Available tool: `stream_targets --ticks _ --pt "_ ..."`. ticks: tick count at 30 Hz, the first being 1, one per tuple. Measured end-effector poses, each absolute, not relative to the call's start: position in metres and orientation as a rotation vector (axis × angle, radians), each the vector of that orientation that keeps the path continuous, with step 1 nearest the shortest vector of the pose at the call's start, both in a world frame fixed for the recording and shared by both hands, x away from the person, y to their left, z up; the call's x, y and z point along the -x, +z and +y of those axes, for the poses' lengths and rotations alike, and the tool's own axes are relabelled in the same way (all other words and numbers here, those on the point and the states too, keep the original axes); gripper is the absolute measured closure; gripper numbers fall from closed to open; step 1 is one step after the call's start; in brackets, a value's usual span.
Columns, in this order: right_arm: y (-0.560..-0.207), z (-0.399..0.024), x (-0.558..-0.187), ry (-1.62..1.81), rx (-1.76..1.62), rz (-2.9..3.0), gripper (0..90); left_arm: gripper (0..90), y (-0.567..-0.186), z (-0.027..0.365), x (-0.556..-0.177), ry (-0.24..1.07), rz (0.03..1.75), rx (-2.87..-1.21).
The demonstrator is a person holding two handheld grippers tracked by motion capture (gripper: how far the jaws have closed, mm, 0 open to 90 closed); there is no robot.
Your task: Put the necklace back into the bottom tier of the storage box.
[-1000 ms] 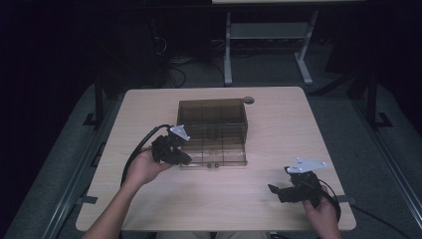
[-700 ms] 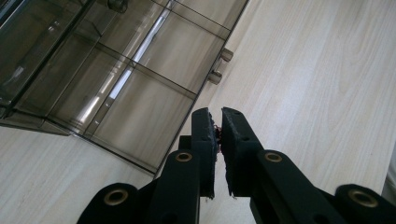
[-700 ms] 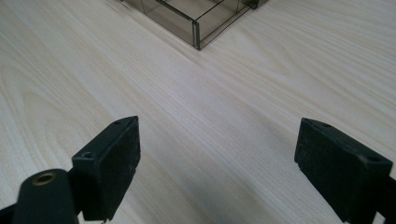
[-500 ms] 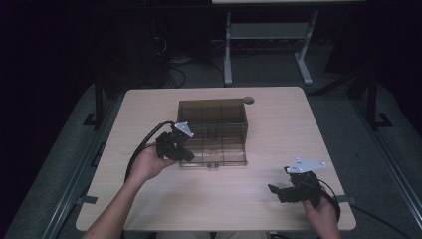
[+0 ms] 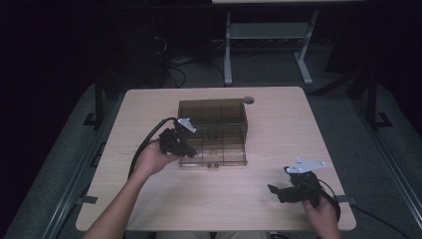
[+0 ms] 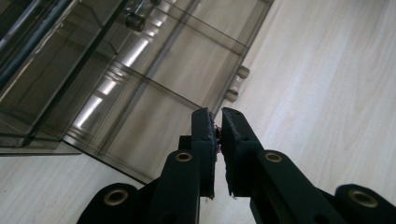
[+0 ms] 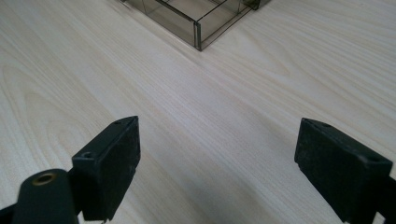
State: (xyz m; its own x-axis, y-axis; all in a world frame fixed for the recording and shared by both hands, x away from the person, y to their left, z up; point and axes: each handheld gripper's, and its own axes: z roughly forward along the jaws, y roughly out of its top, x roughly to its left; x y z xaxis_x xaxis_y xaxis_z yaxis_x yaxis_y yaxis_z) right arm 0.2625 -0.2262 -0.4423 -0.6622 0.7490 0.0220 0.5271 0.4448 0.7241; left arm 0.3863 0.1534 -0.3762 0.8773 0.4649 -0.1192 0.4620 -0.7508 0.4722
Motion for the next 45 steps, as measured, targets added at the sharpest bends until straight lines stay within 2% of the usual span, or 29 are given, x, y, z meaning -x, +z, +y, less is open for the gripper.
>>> stream_targets --ticks 34,45 --pt "-0.442 -0.226 -0.263 1.05 -1.089 2.398 13.8 83.4 -0.406 0.144 -0.413 0.002 0.791 -2.562" --pt "-0.442 -0.227 -0.263 1.054 -1.088 2.4 13.7 83.4 -0.417 0.142 -0.421 0.007 0.803 -2.612"
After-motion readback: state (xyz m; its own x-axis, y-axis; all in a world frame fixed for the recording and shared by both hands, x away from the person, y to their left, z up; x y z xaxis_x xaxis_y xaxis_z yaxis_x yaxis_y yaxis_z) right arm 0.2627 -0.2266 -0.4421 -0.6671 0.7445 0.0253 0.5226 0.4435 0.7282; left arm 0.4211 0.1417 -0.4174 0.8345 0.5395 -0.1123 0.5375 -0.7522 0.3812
